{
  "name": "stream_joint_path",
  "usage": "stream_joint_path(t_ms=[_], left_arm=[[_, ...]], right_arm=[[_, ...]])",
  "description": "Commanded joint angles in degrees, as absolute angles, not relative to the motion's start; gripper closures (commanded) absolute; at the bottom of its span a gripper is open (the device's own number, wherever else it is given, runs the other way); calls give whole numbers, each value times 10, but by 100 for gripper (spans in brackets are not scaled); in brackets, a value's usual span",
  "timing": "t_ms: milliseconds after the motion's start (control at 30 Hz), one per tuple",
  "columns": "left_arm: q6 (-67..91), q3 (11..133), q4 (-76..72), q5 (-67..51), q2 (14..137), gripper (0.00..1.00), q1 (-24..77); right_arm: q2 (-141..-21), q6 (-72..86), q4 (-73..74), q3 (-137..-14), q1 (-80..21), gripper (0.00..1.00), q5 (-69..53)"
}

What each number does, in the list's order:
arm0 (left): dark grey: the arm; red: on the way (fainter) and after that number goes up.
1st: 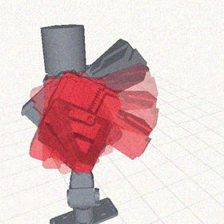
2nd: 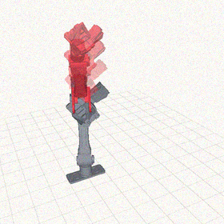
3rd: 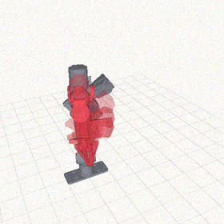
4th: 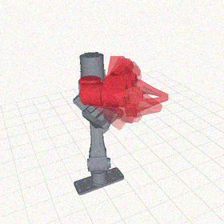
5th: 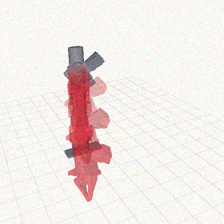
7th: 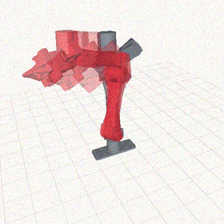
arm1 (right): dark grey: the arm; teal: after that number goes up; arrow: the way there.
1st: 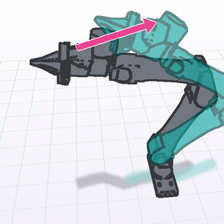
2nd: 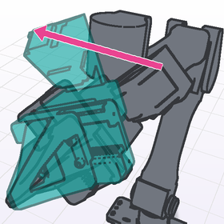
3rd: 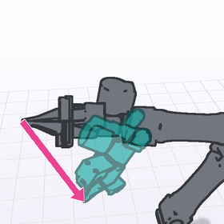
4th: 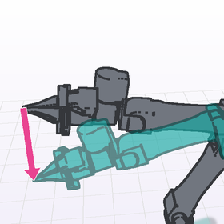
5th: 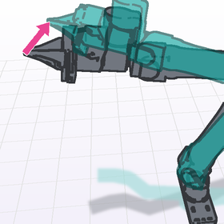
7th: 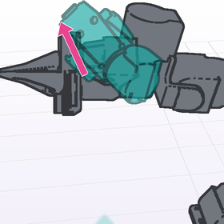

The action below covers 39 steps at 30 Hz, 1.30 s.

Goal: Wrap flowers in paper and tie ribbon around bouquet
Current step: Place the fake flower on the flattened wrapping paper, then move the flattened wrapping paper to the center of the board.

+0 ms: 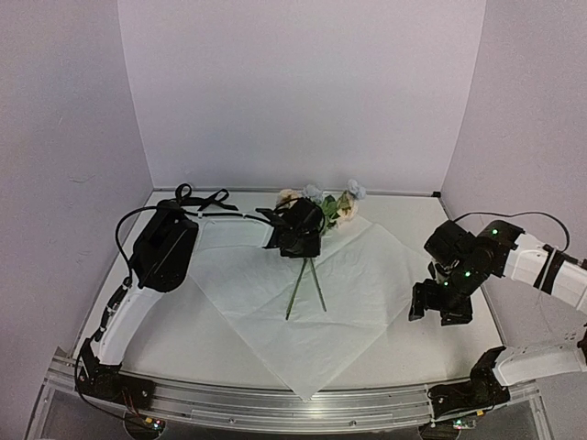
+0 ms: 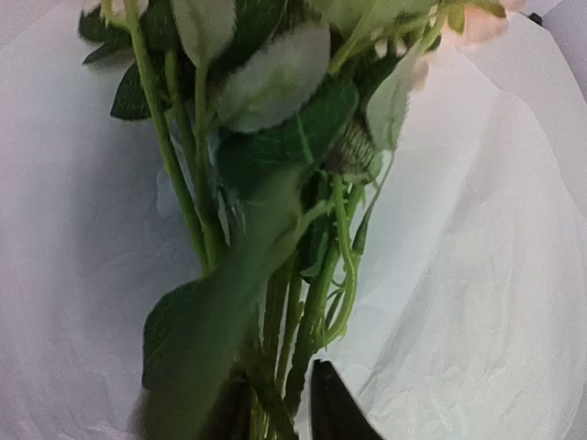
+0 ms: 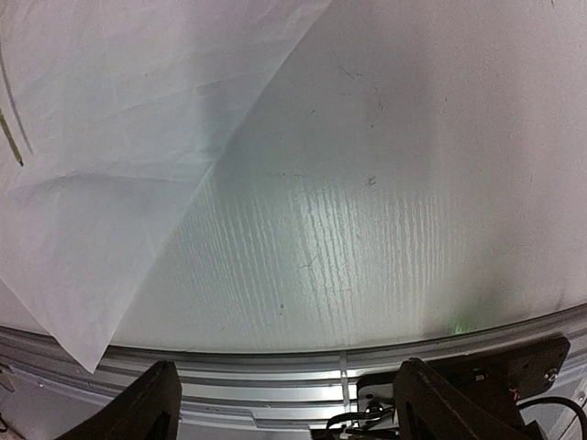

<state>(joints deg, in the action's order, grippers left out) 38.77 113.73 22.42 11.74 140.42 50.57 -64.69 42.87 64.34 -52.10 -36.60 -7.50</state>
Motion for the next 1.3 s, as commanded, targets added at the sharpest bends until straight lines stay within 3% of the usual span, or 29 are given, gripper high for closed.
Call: stream_joint_path(t_ms=[0, 267, 367, 467, 867, 1100, 1267], left_arm=[[378, 1134, 182, 113, 1388, 63, 503], [367, 1107, 194, 116, 1315, 26, 499], [374, 1055, 191, 114, 1257, 12, 494], [394, 972, 175, 106, 1192, 5, 487], [557, 559, 174, 75, 891, 7, 404], [522, 502, 109, 57, 864, 9, 378], [467, 552, 45, 5, 934, 9, 369]], right_arm=[[-646, 421, 651, -530, -363, 17, -61], [-653, 387, 655, -553, -363, 13, -76], [-663, 371, 658, -564, -363, 10, -78], [-683, 354, 658, -575, -363, 9, -78], [-765, 320, 623, -590, -363, 13, -97], [-802, 315, 580, -584, -363, 15, -89], [-838, 318, 567, -599, -342, 16, -90]])
